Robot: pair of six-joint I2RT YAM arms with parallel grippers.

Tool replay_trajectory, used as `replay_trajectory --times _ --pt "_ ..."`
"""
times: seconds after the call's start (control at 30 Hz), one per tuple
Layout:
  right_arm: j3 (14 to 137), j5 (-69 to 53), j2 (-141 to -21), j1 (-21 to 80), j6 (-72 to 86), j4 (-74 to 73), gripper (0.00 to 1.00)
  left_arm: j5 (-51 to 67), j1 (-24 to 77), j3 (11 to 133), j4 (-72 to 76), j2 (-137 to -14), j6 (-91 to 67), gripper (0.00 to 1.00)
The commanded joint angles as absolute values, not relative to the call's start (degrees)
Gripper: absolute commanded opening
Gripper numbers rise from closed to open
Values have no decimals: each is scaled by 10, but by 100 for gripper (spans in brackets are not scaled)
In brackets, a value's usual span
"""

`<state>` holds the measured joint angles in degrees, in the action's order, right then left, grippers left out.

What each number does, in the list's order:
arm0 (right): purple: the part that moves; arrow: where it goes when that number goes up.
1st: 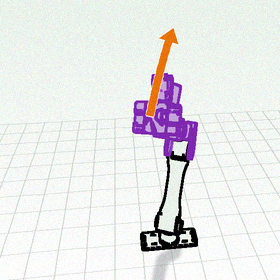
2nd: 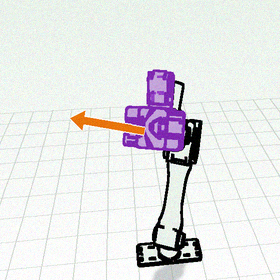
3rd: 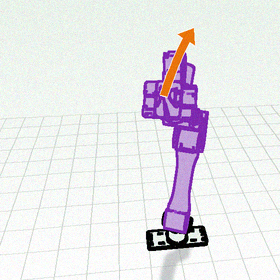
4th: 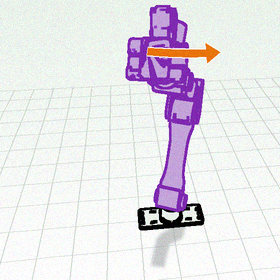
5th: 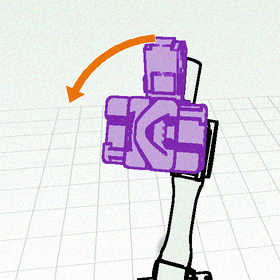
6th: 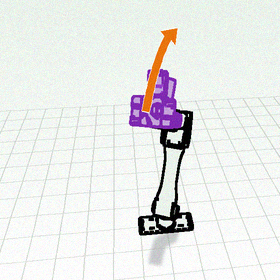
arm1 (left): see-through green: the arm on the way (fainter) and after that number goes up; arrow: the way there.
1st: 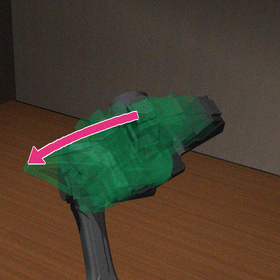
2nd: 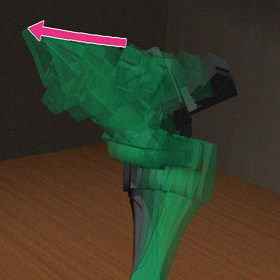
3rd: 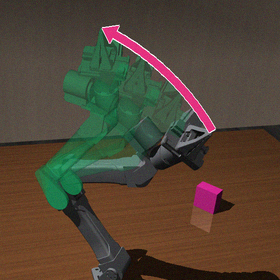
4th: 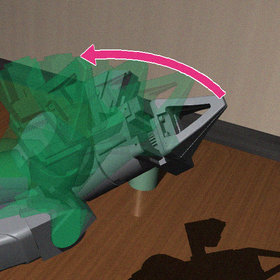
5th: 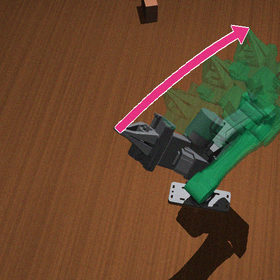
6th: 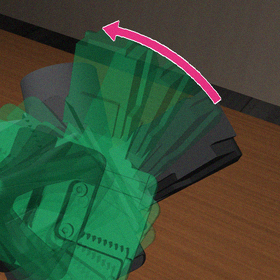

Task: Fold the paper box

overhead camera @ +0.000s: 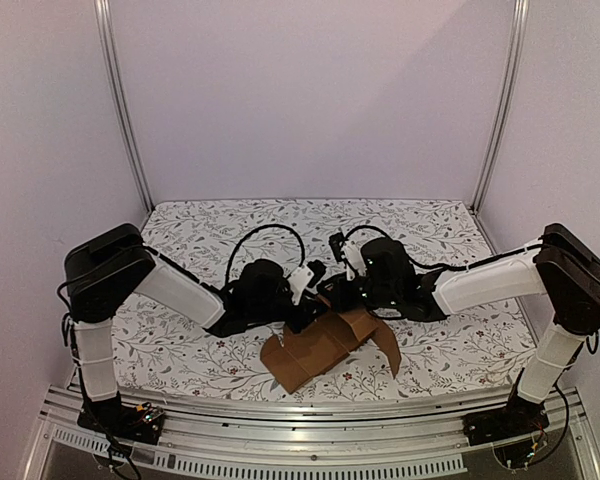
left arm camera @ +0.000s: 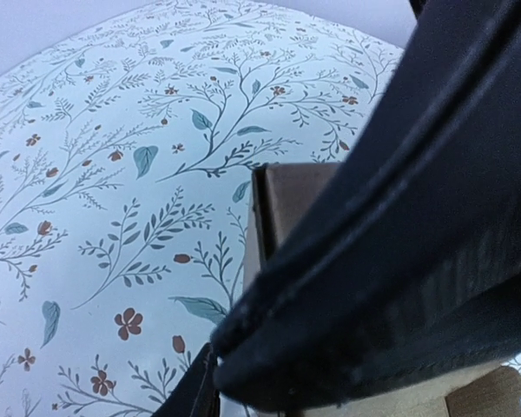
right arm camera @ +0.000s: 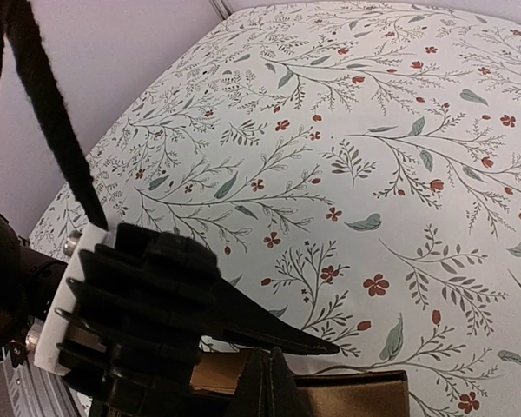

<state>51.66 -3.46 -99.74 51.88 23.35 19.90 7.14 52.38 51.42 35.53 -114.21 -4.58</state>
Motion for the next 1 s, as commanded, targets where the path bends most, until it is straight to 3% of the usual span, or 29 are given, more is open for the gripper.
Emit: replay_trajectory --times 0.0,0.2,0.27,0.4,0.6,0.97 --pt "501 -29 -1018 526 244 169 0 77 528 531 387 -1162 -53 30" --pt "498 -30 -1016 527 254 174 0 74 533 550 403 -1188 -58 29" --pt "494 -26 -1013 527 259 175 0 75 533 555 403 -1195 -59 23" --pt "491 -20 -1004 527 264 175 0 78 535 557 404 -1198 -59 2" --pt "490 -7 -984 527 271 174 0 71 537 548 410 -1187 -55 0" --pt "489 49 -855 508 249 74 35 86 537 519 389 -1117 -36 0"
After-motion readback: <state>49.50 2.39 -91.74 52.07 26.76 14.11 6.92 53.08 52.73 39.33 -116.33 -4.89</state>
